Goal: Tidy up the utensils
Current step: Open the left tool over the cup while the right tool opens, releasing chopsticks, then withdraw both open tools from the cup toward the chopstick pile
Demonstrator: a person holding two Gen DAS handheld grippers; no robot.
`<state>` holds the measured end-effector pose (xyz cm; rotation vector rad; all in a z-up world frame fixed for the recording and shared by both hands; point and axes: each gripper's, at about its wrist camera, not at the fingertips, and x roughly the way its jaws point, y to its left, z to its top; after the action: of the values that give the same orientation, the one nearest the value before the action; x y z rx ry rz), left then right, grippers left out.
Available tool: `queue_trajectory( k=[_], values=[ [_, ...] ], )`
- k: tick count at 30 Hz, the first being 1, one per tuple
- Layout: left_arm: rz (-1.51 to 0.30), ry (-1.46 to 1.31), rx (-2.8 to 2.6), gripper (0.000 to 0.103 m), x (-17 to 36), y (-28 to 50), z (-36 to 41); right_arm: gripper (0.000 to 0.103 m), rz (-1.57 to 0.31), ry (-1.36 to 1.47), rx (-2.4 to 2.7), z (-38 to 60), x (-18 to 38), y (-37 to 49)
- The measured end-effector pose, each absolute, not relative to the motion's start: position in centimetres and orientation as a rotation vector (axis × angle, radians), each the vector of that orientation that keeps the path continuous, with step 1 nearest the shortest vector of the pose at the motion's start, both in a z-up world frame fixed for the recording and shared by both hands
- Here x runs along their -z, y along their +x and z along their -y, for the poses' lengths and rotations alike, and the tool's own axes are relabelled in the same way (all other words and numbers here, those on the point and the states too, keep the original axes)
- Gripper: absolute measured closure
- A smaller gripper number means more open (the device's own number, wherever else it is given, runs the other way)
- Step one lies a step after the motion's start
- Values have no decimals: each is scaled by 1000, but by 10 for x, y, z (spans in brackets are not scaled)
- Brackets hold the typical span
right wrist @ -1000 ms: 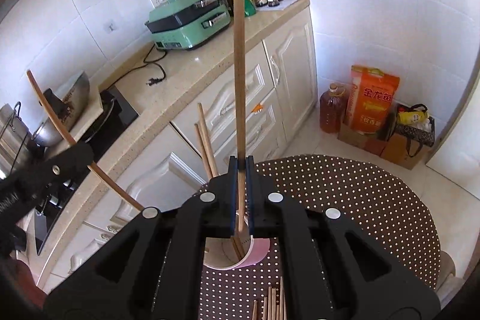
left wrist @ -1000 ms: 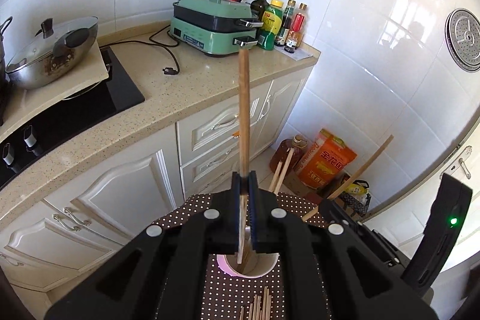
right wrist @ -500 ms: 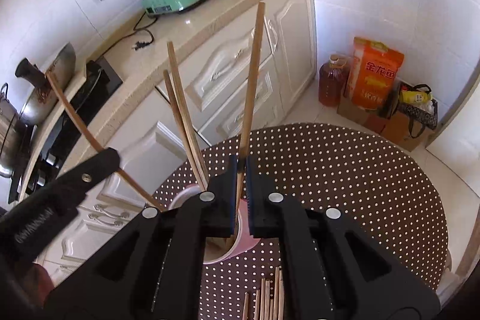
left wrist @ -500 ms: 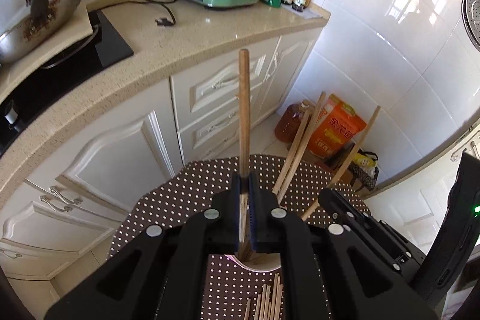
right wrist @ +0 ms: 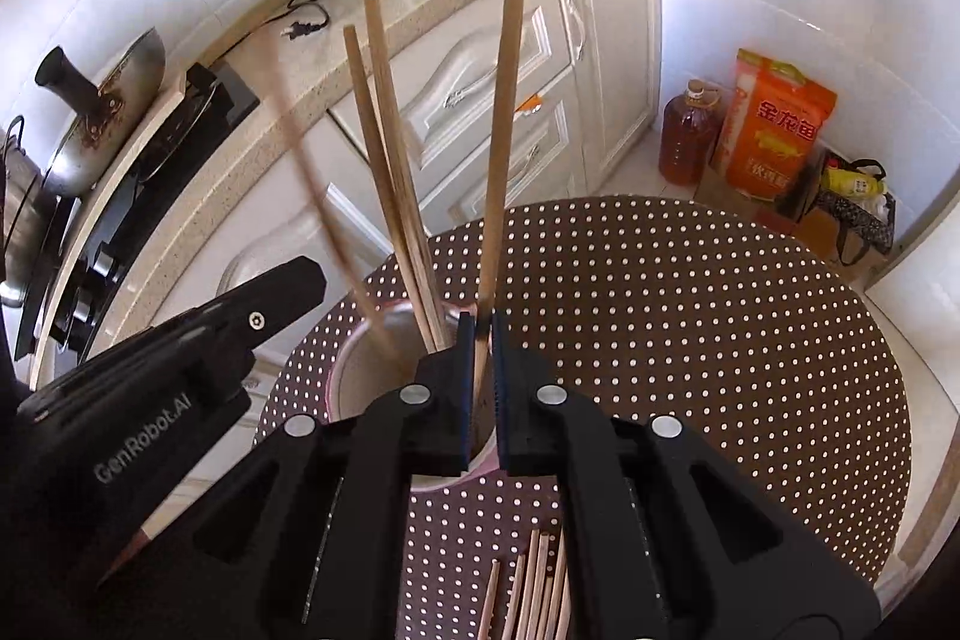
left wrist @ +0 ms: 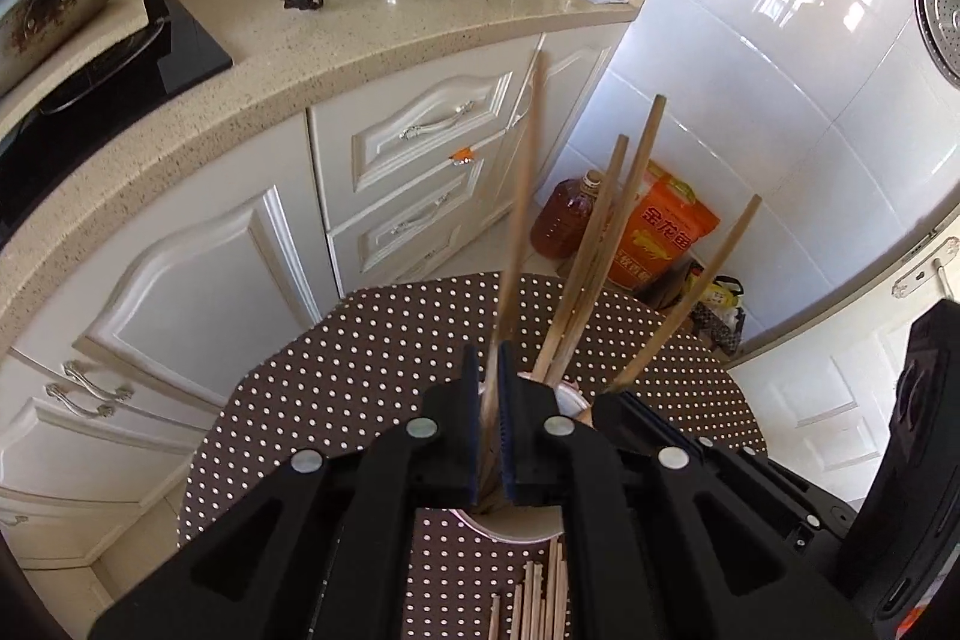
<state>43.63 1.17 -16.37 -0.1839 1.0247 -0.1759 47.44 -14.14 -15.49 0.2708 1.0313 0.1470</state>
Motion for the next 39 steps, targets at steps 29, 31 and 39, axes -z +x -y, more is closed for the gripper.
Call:
queue_trajectory(
  k=[29, 31, 39],
  values=[
    [-950, -40, 125, 57, 139, 377, -14, 41, -972, 231, -54, 175, 121, 433],
    [-939, -26, 121, 56, 133, 369, -13, 41, -963, 226, -53, 175, 114, 427],
    [-896, -3, 95, 55, 111, 334, -5, 34, -912, 224, -74, 177, 82, 392]
  ],
)
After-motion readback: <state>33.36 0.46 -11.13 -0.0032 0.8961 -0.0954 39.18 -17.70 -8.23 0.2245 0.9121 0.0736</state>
